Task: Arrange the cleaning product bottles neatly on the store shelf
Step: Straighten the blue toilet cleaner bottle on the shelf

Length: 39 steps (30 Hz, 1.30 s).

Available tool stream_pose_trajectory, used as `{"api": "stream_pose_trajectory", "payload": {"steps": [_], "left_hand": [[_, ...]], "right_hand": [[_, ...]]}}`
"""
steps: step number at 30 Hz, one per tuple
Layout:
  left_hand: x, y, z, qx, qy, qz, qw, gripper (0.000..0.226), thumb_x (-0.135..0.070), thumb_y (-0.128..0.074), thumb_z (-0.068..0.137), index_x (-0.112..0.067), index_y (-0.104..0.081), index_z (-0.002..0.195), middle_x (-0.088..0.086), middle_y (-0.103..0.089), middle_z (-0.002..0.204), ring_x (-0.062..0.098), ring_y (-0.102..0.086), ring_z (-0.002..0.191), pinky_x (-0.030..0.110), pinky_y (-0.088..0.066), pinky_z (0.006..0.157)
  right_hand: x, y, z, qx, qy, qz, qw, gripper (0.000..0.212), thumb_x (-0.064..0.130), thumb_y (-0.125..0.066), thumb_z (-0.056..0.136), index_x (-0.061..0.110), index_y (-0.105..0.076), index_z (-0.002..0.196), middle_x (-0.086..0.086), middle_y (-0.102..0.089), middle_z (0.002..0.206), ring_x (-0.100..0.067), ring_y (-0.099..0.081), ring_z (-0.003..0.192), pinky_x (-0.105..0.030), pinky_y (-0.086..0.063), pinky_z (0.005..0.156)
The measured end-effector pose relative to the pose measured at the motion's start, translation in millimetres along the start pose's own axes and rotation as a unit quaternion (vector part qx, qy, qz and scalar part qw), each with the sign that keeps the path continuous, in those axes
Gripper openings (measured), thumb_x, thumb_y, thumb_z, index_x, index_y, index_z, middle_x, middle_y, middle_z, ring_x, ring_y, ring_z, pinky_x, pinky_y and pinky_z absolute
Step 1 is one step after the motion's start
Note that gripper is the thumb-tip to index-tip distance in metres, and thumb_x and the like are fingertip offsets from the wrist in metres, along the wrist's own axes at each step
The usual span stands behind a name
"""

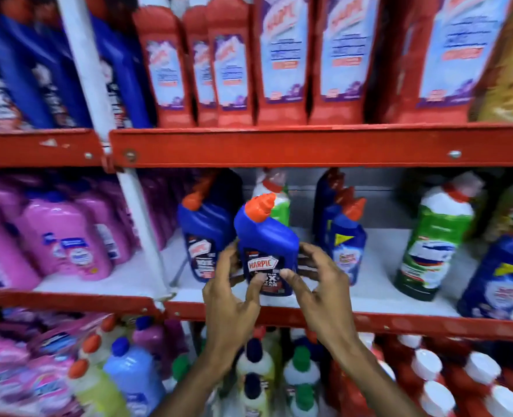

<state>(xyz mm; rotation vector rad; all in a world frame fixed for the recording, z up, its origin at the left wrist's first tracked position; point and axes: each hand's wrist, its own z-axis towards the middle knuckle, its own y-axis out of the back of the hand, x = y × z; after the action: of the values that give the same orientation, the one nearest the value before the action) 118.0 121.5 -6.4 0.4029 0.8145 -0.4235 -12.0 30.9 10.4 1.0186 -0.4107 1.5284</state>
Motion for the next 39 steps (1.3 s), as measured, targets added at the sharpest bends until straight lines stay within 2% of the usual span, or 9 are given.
{"api": "stream_pose_trajectory", "payload": {"steps": [5, 10, 14, 18, 22, 25, 27, 33, 39], "left_hand": [[33.6, 68.5, 14.6, -0.042, 0.02, 0.054, 0.997, 0.061, -0.023, -0.069, 0.083, -0.044, -0.046, 0.136, -0.036, -0.068, 0.11, -0.009, -0.069, 0.096, 0.006, -0.055, 0.086], [57.4, 102.5, 26.0, -0.052, 0.025, 0.076, 0.995, 0.056, -0.022, -0.064, 0.084, -0.045, -0.044, 0.131, -0.051, -0.06, 0.108, -0.022, -0.065, 0.09, -0.007, -0.044, 0.077], [81.0, 108.5, 29.2, -0.038, 0.038, 0.103, 0.993, 0.064, -0.012, -0.068, 0.087, -0.041, -0.043, 0.138, -0.028, -0.07, 0.108, -0.003, -0.071, 0.092, 0.016, -0.057, 0.085], [90.7, 108.1, 32.9, -0.043, 0.033, 0.142, 0.988, 0.069, -0.011, -0.069, 0.086, -0.031, -0.042, 0.145, -0.009, -0.073, 0.117, 0.011, -0.072, 0.098, 0.004, -0.05, 0.087], [81.3, 106.6, 22.0, -0.086, -0.04, 0.163, 0.982, 0.068, -0.019, -0.063, 0.088, -0.019, -0.04, 0.151, 0.006, -0.047, 0.154, 0.024, -0.052, 0.139, 0.049, -0.051, 0.111], [66.2, 97.4, 18.9, -0.102, -0.196, 0.243, 0.944, 0.067, -0.024, -0.064, 0.088, -0.018, -0.041, 0.15, 0.009, -0.039, 0.159, 0.027, -0.042, 0.147, 0.045, -0.038, 0.121], [53.1, 80.3, 18.5, -0.064, -0.249, 0.286, 0.923, 0.069, -0.027, -0.063, 0.089, -0.016, -0.038, 0.153, 0.012, -0.034, 0.163, 0.031, -0.032, 0.154, 0.053, -0.032, 0.125], [27.6, 11.0, 5.9, 0.047, -0.287, 0.341, 0.894, 0.074, -0.027, -0.062, 0.088, -0.011, -0.036, 0.155, 0.018, -0.029, 0.167, 0.037, -0.019, 0.158, 0.064, -0.022, 0.126], [5.7, -53.5, -7.1, 0.1, -0.328, 0.296, 0.892, 0.072, -0.026, -0.06, 0.088, -0.011, -0.037, 0.154, 0.016, -0.039, 0.162, 0.032, -0.031, 0.154, 0.056, -0.028, 0.126]], "right_hand": [[23.6, -85.4, 3.2, 0.061, -0.009, 0.038, 0.997, 0.042, 0.02, -0.075, 0.087, 0.015, -0.062, 0.127, -0.002, -0.072, 0.12, -0.019, -0.07, 0.108, -0.044, -0.057, 0.094], [30.4, -139.5, 4.4, 0.079, -0.004, 0.017, 0.997, 0.04, 0.029, -0.073, 0.087, 0.017, -0.063, 0.124, -0.002, -0.071, 0.119, -0.016, -0.068, 0.108, -0.04, -0.055, 0.094], [24.1, -158.9, 4.9, 0.085, -0.028, 0.008, 0.996, 0.04, 0.021, -0.073, 0.087, 0.017, -0.063, 0.125, -0.003, -0.072, 0.119, -0.021, -0.07, 0.107, -0.044, -0.057, 0.094], [21.4, -156.3, 4.8, 0.083, -0.003, -0.018, 0.996, 0.043, 0.032, -0.069, 0.092, 0.02, -0.058, 0.132, 0.002, -0.068, 0.126, -0.016, -0.067, 0.112, -0.042, -0.056, 0.096], [15.0, -135.1, -9.4, 0.062, 0.036, -0.109, 0.991, 0.058, 0.043, -0.057, 0.096, 0.028, -0.037, 0.149, 0.009, -0.044, 0.147, -0.015, -0.052, 0.131, -0.033, -0.05, 0.107], [13.1, -106.4, -11.5, -0.006, 0.112, -0.222, 0.969, 0.064, 0.036, -0.055, 0.095, 0.021, -0.033, 0.153, 0.0, -0.034, 0.158, -0.022, -0.039, 0.144, -0.034, -0.041, 0.115], [10.8, -83.4, -10.1, -0.029, 0.133, -0.295, 0.946, 0.067, 0.03, -0.056, 0.092, 0.015, -0.034, 0.154, -0.01, -0.032, 0.162, -0.031, -0.033, 0.148, -0.042, -0.032, 0.122], [-15.6, -8.0, -10.9, -0.078, 0.116, -0.395, 0.908, 0.069, 0.025, -0.057, 0.088, 0.008, -0.037, 0.153, -0.021, -0.028, 0.164, -0.039, -0.025, 0.153, -0.053, -0.03, 0.122], [-50.7, 55.3, -16.6, -0.109, 0.014, -0.335, 0.936, 0.07, 0.024, -0.055, 0.094, 0.012, -0.026, 0.157, -0.015, -0.022, 0.167, -0.031, -0.023, 0.154, -0.041, -0.024, 0.124]]}}
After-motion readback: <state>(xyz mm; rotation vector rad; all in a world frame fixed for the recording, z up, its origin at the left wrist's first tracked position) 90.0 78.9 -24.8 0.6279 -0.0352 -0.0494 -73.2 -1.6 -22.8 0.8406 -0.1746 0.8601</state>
